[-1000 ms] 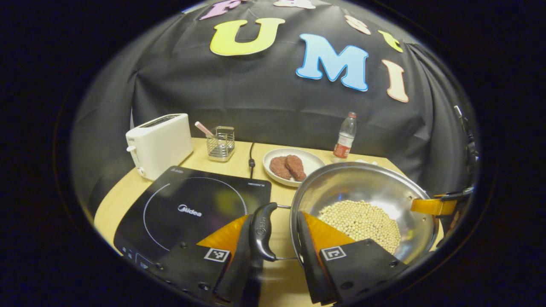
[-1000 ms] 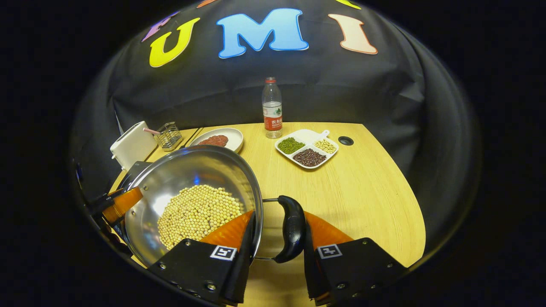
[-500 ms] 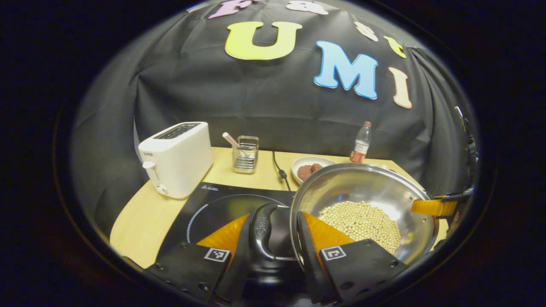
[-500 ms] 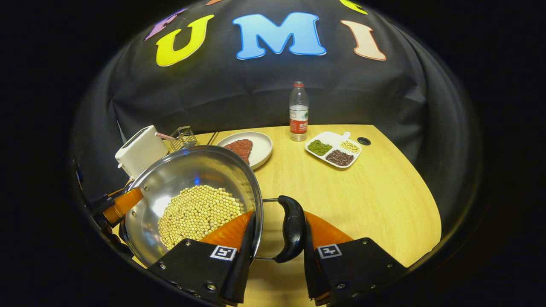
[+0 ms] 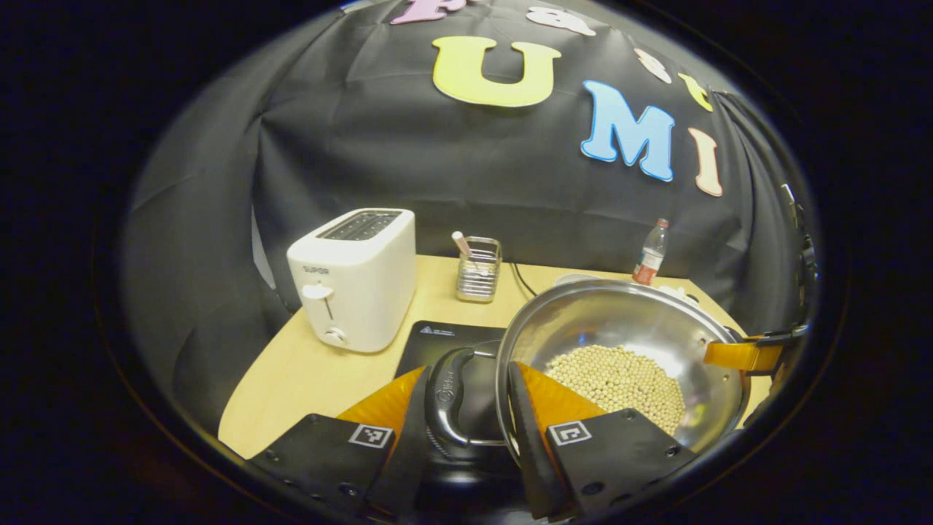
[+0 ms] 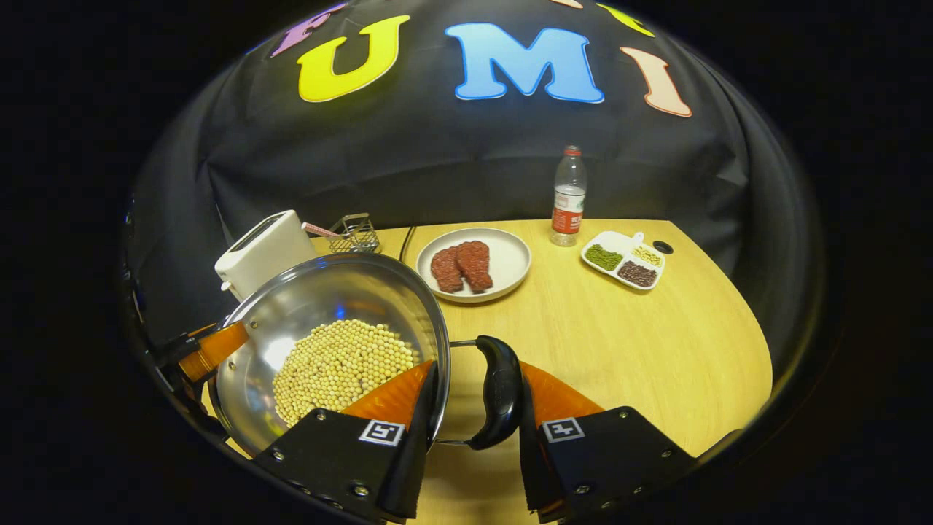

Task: First push the handle of the pot to place it horizontally, then grasp the pot with both hands and set it on the induction cooktop.

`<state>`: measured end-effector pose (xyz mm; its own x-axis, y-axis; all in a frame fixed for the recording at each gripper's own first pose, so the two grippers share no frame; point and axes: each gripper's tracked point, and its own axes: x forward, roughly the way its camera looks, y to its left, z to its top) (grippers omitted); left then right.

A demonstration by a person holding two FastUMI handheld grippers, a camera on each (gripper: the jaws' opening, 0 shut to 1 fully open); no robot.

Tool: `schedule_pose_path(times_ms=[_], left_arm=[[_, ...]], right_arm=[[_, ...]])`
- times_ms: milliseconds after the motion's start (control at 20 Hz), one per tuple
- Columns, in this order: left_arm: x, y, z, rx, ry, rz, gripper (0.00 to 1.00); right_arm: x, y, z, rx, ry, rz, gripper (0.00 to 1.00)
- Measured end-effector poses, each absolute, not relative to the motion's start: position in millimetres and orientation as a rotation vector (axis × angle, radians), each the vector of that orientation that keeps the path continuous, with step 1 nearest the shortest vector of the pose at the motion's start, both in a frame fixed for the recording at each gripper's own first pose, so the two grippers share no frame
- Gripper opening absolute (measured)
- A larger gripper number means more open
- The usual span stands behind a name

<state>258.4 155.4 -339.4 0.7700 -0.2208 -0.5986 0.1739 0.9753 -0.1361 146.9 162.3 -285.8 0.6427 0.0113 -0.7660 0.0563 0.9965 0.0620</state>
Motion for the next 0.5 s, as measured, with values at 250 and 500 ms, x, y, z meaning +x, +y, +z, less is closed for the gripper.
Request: schedule_pose_path(times_ms=[250, 500], left_arm=[[273, 201, -351, -0.066, 0.660, -0.173, 0.60], [279, 220, -365, -0.075, 0.672, -0.150, 0.60]], right_arm=[[158, 205, -299, 0.089, 0.879, 0.007, 0.54], [165, 221, -309, 0.083, 0.885, 0.017, 0.54]])
